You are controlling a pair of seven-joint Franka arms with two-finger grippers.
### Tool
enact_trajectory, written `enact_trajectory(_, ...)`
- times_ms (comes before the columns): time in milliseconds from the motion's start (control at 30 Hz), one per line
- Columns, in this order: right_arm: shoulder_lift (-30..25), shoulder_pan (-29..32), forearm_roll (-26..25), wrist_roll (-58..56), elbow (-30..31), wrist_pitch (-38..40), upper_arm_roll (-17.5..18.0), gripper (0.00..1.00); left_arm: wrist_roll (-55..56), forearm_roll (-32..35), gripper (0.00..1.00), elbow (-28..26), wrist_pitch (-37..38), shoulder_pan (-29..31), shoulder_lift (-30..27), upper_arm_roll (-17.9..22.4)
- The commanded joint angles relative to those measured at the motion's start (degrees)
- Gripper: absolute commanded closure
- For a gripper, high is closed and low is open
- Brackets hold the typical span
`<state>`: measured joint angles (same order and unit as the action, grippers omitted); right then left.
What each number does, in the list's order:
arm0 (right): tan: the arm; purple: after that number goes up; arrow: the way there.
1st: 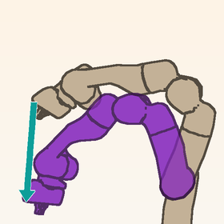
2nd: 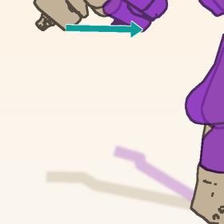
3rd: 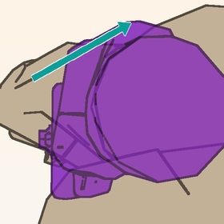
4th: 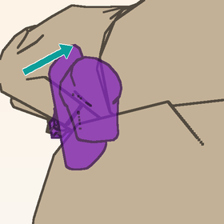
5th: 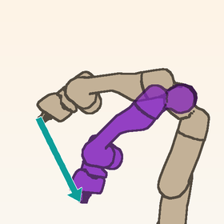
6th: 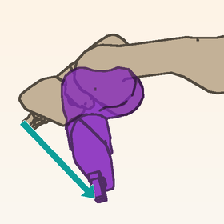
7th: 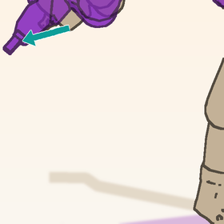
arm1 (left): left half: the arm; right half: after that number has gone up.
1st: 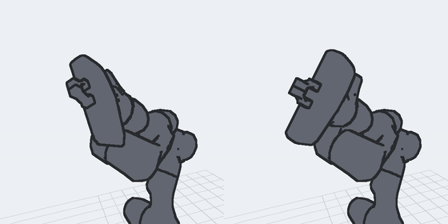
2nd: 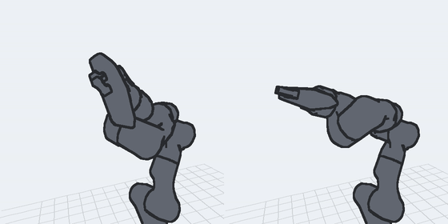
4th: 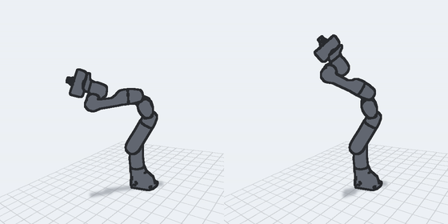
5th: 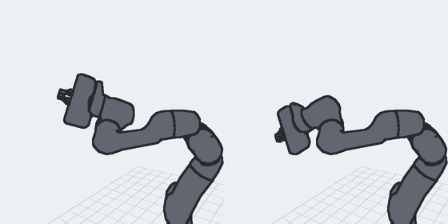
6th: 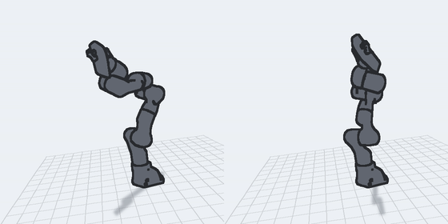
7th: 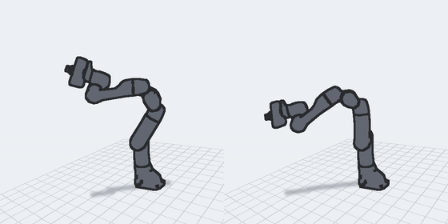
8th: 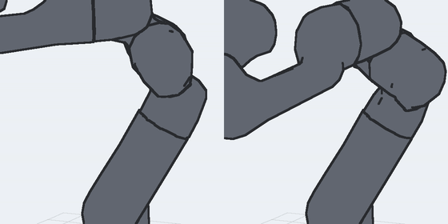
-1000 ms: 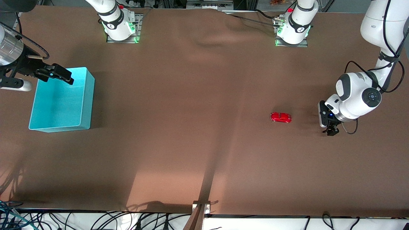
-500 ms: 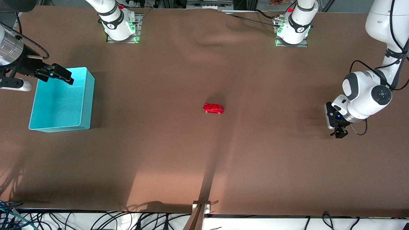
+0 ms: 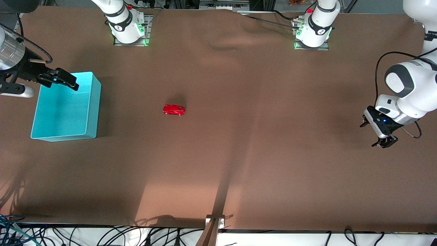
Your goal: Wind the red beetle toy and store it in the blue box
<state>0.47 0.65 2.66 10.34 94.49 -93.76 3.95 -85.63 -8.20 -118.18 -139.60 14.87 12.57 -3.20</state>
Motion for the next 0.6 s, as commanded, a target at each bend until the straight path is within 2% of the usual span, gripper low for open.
enact_trajectory(0,0.32,0.31,0.50,0.04,-1.24,0.86,0.10,0.00,12.99,-1.47,0.00,-0.64,7.40,-2.03,-5.44,0.83)
enact_trajectory(367,0.41,0.31,0.50,-0.14,-1.24,0.69,0.18,0.00,41.48,-1.03,0.00,-0.47,18.48,-3.97,-11.86,2.06)
enact_trajectory(567,0.49,0.05,0.50,-0.58,-1.76,0.51,0.27,0.00,53.70,0.98,0.00,3.92,27.52,-6.07,-13.27,2.59)
